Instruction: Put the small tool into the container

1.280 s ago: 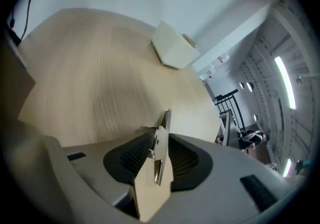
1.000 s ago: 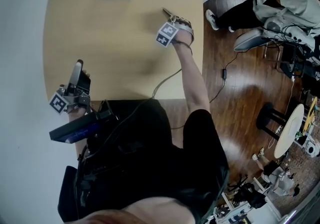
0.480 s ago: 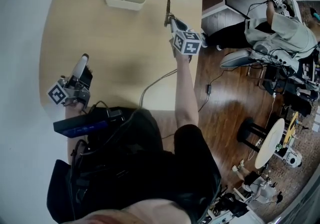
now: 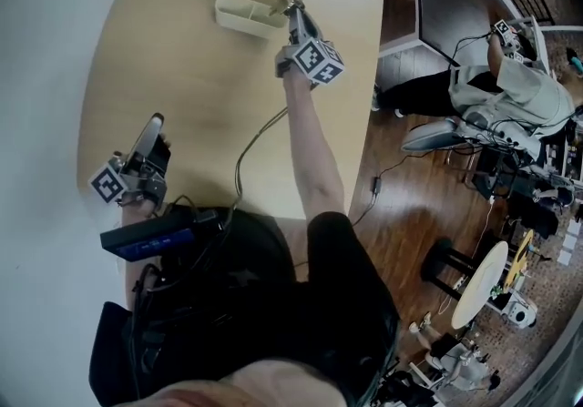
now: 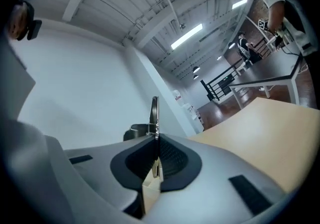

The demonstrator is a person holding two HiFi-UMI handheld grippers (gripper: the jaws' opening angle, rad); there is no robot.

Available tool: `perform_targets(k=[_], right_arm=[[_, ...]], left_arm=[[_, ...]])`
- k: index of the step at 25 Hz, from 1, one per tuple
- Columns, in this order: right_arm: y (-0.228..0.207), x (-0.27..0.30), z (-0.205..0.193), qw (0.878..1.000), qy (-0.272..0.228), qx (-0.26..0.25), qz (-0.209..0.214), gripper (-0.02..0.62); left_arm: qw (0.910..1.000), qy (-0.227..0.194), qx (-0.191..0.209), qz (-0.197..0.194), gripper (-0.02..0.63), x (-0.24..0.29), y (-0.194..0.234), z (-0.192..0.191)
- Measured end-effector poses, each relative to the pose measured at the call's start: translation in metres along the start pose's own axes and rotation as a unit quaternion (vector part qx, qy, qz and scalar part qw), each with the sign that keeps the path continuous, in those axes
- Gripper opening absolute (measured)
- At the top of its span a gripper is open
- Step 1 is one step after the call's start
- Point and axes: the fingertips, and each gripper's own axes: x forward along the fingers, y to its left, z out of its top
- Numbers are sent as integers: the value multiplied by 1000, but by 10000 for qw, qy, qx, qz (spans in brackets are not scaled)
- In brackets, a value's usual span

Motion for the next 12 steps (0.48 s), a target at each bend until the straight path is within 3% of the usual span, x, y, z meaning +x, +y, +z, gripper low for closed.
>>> perform_targets(k=[7,12], right_arm=[[-26,1,-57,9958,622,-339,-578,3],[-48,-12,-67,9917,835,-127,-968,3]], left_arm=[[9998,-183,21,92,89,-12,8,8],[10000,-70,34,38,89,-5,4,3]])
